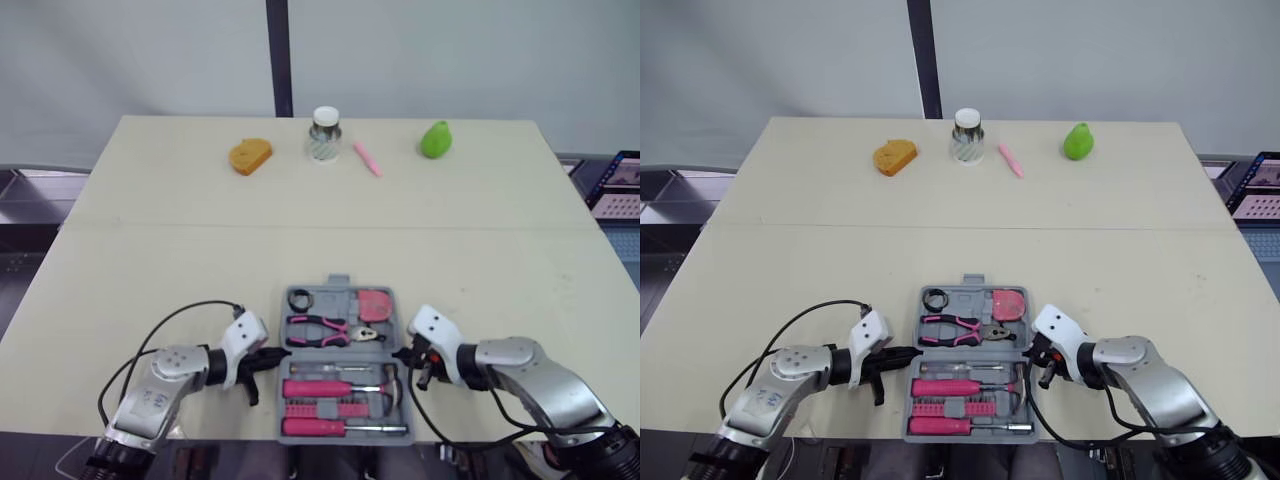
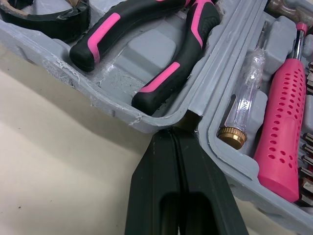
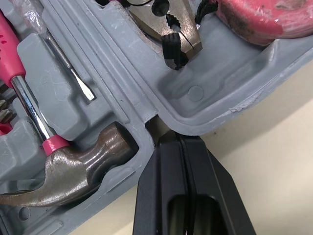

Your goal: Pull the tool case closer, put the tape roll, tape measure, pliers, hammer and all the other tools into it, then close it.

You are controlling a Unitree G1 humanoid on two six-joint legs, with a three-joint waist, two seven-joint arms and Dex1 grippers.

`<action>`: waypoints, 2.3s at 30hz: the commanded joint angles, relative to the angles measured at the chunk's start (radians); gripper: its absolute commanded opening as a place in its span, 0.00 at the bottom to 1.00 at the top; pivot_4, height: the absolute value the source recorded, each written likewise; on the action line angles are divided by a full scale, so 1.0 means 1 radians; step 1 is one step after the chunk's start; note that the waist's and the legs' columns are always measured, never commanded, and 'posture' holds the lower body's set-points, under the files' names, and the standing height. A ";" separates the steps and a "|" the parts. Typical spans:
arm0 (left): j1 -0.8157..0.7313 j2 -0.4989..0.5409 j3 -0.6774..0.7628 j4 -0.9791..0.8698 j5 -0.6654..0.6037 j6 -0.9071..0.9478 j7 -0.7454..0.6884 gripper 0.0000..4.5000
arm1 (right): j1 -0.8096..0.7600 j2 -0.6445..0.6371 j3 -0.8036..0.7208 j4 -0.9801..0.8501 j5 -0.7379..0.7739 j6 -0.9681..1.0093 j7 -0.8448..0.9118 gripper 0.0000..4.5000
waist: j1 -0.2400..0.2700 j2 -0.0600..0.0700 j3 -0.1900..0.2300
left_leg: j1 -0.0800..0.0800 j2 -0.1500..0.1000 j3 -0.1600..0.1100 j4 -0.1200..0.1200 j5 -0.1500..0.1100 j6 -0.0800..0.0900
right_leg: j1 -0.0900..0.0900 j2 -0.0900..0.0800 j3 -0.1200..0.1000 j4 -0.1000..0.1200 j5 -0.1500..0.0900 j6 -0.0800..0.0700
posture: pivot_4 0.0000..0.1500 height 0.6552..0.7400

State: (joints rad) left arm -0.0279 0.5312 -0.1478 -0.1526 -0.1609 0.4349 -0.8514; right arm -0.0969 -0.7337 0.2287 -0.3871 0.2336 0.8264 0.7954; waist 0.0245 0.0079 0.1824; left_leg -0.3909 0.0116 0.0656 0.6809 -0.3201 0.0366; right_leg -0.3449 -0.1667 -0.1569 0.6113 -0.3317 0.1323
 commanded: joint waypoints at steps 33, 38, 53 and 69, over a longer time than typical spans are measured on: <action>0.294 0.216 0.226 -0.373 -0.342 -0.141 -0.301 0.00 | -0.082 -0.134 -0.325 0.109 0.301 0.062 0.152 0.12 | -0.001 0.006 0.007 | -0.004 0.001 0.001 0.000 0.000 0.000 | -0.003 0.000 0.000 -0.004 0.000 0.000 | 1.00 0.47; 0.327 0.172 0.097 -0.292 -0.177 -0.353 -0.289 0.00 | -0.182 -0.113 -0.300 0.187 0.354 0.129 0.180 0.63 | 0.000 0.006 0.007 | -0.005 0.001 0.001 0.000 0.000 0.000 | -0.004 0.001 0.000 -0.003 0.000 0.000 | 1.00 0.47; 0.216 0.016 -0.067 -0.041 -0.039 -0.537 -0.189 0.00 | -0.301 -0.003 -0.321 0.305 0.450 0.298 0.127 0.99 | -0.001 0.006 0.007 | -0.014 -0.001 0.001 0.001 0.004 0.002 | -0.014 0.000 -0.001 0.005 0.000 0.000 | 1.00 0.47; 0.206 0.015 -0.100 0.010 -0.027 -0.515 -0.162 0.00 | -0.396 0.062 -0.325 0.450 0.458 0.356 0.082 0.99 | -0.002 0.006 0.007 | -0.014 -0.001 0.001 0.002 0.004 0.002 | -0.015 -0.001 -0.001 0.007 0.000 0.000 | 1.00 0.47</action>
State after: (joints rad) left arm 0.1687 0.5471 -0.2386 -0.1403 -0.1889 -0.0809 -1.0168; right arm -0.4830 -0.6716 -0.0871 0.0698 0.6820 1.1804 0.8802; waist 0.0222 0.0143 0.1894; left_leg -0.4045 0.0106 0.0669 0.6824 -0.3159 0.0383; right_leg -0.3598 -0.1673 -0.1578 0.6184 -0.3314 0.1323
